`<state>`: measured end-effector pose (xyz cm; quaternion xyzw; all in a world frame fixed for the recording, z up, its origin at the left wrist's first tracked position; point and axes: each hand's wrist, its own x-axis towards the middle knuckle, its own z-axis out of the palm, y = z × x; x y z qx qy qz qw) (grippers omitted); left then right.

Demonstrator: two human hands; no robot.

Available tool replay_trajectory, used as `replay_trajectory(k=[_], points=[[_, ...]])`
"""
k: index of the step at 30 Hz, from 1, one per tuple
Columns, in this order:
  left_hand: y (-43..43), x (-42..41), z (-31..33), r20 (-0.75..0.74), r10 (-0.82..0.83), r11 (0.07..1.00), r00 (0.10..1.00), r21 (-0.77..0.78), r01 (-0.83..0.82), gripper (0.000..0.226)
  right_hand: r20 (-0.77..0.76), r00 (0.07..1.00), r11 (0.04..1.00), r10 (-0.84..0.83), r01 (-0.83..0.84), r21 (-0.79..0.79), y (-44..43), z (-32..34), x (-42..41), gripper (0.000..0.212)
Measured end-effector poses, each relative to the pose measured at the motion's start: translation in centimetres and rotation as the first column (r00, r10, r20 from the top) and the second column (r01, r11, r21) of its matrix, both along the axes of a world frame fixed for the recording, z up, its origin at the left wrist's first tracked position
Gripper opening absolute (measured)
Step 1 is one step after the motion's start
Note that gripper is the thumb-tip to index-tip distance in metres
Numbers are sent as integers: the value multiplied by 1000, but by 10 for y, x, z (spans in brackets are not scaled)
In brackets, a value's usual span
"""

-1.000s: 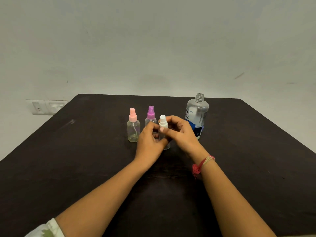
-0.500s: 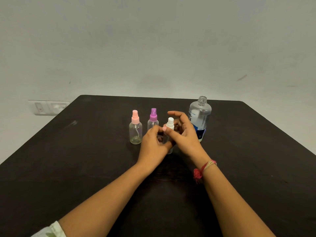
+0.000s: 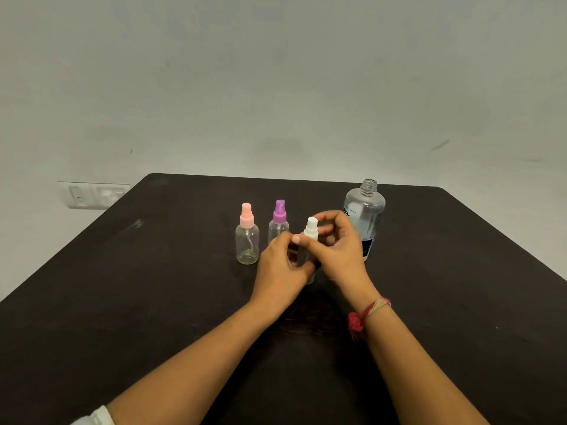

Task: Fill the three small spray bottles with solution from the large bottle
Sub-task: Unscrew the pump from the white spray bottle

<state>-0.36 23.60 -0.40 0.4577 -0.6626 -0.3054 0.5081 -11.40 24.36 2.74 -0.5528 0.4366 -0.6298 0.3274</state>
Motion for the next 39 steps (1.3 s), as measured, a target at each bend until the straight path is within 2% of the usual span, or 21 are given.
replay_trajectory(k=[3, 8, 11, 14, 17, 22, 24, 26, 29, 33, 36, 39], points=[[-3, 0, -1, -25, 2, 1000, 1000, 21, -2, 27, 35, 996, 997, 77, -78, 24, -2, 3, -3, 41], [-3, 1, 1, -71, -24, 998, 997, 57, 28, 28, 30, 954, 953, 298, -299, 47, 2, 7, -9, 48], [-2, 1, 1, -39, -27, 999, 999, 23, 28, 28, -140, 978, 988, 155, -154, 21, -1, 1, -3, 50], [-1, -1, 1, -6, -12, 1000, 1000, -6, 12, 27, -77, 996, 999, 41, -41, 0, -4, 0, -3, 49], [-2, 0, -1, -1, -6, 1000, 1000, -4, 6, 27, 27, 996, 995, 89, -90, 34, -3, 2, -8, 49], [-3, 1, 0, -4, -28, 999, 1000, 24, 29, 30, 34, 963, 962, 269, -270, 49, 2, 7, -13, 38], [-1, 1, 1, -8, -40, 999, 999, 22, 40, 30, -9, 967, 966, 256, -256, 35, 2, 6, -10, 41], [0, 1, 2, 2, -31, 1000, 1000, 7, 31, 28, -55, 985, 987, 161, -160, 21, -1, 1, -6, 46], [0, 0, 3, 36, -20, 1000, 999, -13, 21, 29, -2, 997, 997, 76, -76, 14, -5, -2, -4, 48], [-3, 1, 1, 31, -6, 1000, 1000, -4, 6, 29, 28, 988, 987, 152, -154, 45, -4, 3, -9, 38], [-3, 1, 1, 44, -18, 1000, 999, -6, 18, 32, -9, 979, 978, 204, -203, 53, -2, 6, -16, 29], [-2, 1, 1, 35, -37, 999, 999, -3, 37, 33, -60, 960, 962, 272, -270, 46, 2, 7, -16, 40]])
